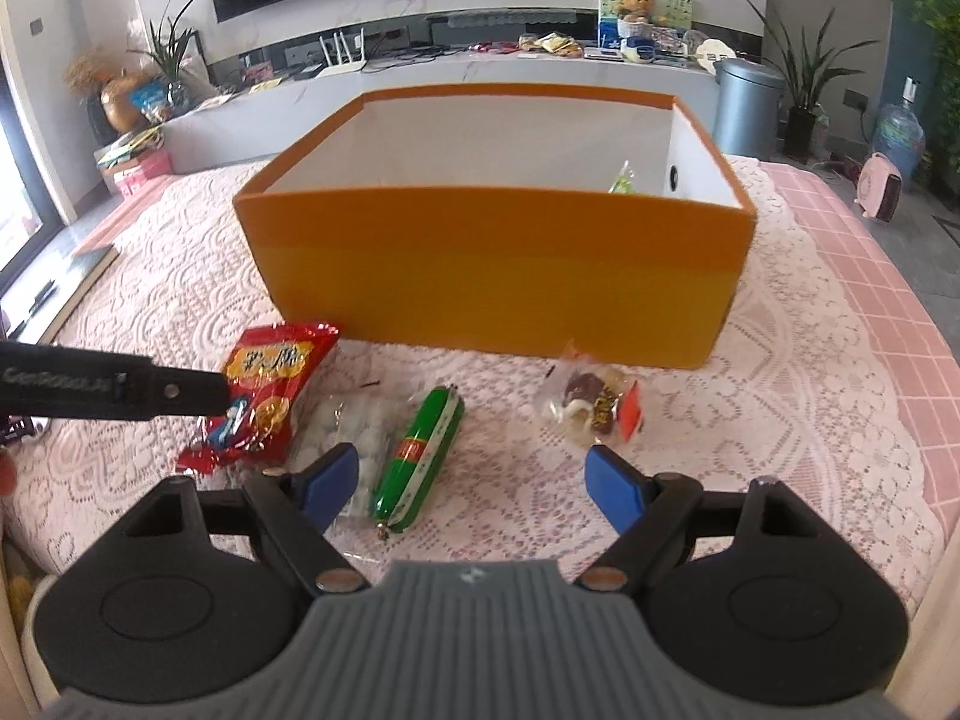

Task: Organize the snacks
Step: 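Grasp the red Mimi bag with the left tool while the right tool grasps the green sausage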

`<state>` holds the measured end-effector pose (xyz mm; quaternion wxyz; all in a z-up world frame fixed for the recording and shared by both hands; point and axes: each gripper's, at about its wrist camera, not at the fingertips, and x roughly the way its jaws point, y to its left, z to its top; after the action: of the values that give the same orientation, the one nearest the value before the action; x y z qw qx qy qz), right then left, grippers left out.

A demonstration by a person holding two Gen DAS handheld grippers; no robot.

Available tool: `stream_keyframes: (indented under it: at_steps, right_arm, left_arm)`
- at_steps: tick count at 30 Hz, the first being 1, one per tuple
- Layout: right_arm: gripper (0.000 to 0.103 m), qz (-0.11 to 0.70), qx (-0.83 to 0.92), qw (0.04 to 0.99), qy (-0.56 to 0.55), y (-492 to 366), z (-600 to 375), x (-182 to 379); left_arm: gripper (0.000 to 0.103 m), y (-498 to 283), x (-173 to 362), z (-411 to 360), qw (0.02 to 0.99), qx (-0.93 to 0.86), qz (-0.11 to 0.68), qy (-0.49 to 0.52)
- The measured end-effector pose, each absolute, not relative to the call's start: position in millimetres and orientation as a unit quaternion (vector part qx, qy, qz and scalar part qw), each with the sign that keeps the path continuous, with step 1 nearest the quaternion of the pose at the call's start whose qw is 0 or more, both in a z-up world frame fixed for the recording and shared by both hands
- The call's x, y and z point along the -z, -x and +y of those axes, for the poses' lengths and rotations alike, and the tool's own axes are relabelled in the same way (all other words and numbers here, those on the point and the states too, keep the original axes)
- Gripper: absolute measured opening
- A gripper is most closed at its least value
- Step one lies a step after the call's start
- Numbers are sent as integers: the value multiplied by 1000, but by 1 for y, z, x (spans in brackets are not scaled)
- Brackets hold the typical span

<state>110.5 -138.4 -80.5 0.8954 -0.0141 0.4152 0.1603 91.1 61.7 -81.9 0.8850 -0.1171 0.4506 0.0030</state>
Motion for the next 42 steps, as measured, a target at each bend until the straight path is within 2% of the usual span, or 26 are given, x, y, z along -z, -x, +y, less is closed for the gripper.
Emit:
stream_keyframes:
  at_steps: [15, 17, 23, 28, 29, 34, 37, 42]
  right_arm:
    - [80, 432, -173, 885, 20, -124, -122, 105]
    - [80, 431, -174, 885, 20, -126, -120, 107]
    - [80, 433, -173, 885, 18, -133, -114, 115]
    - [61, 439, -169, 882, 14, -137, -114, 123]
    - [55, 439, -168, 882, 12, -139, -114, 125]
    - [40, 442, -177, 879, -1, -142, -117, 129]
    - [19, 438, -186, 880, -2, -142, -115, 128]
    - [18, 433, -177, 884, 5, -143, -118, 128]
  left_arm:
    - [90, -109, 117, 62, 881, -32, 453, 132]
    - [95, -110, 120, 62, 880, -35, 456, 132]
    - [98, -114, 126, 61, 879, -36, 457, 131]
    - [103, -120, 135, 59, 881, -33, 455, 128]
    - [103, -120, 135, 59, 882, -33, 453, 126]
    - [103, -120, 137, 58, 889, -25, 440, 121]
    - [103, -123, 138, 63, 891, -18, 437, 122]
    - [99, -127, 135, 68, 886, -9, 448, 116]
